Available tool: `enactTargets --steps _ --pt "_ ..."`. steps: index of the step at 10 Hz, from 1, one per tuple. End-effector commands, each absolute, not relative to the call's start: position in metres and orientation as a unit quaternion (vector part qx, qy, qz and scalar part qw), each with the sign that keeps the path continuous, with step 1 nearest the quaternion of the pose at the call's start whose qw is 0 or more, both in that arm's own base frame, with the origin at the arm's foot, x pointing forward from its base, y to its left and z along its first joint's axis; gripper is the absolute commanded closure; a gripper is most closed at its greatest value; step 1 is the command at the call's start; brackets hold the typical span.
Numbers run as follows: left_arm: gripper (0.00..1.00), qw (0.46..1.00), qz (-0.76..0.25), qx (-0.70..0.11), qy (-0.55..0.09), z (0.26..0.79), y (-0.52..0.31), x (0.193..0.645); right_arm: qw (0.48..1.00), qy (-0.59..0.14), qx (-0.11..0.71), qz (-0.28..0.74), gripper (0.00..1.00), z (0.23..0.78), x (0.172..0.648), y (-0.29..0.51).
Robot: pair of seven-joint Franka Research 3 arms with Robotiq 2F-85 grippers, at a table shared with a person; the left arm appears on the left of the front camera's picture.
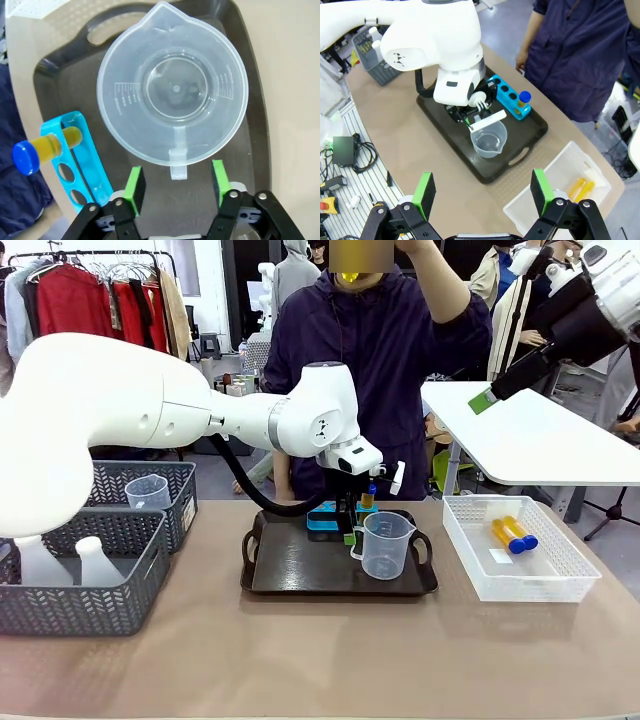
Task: Prepare the laboratory tools.
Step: Pick up one Small flask and place it on the Handle tray.
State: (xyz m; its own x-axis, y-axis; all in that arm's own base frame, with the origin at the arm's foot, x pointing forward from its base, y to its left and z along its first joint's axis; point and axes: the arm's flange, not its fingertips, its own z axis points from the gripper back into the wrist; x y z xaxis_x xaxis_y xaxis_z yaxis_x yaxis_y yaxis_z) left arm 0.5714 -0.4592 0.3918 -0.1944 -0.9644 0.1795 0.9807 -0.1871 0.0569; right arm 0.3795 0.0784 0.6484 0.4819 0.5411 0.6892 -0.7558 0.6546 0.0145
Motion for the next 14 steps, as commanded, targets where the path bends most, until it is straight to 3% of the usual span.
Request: enactTargets --steps 1,8,14 --pt "0.00 0.644 -0.759 -0.039 -0.091 0.415 -0.450 0.564 0.841 -0.338 0.171 0.385 0.00 0.649 0.380 0.078" --pt "0.00 0.726 -0.679 0.031 -0.108 0.532 -0.361 0.526 0.841 -0.338 0.171 0.385 0.00 0.649 0.380 0.078" --pt "0.00 0.852 -0.508 0.105 -0.070 0.585 -0.262 0.476 0.841 -0.338 0.171 0.385 0.00 0.649 0.380 0.078"
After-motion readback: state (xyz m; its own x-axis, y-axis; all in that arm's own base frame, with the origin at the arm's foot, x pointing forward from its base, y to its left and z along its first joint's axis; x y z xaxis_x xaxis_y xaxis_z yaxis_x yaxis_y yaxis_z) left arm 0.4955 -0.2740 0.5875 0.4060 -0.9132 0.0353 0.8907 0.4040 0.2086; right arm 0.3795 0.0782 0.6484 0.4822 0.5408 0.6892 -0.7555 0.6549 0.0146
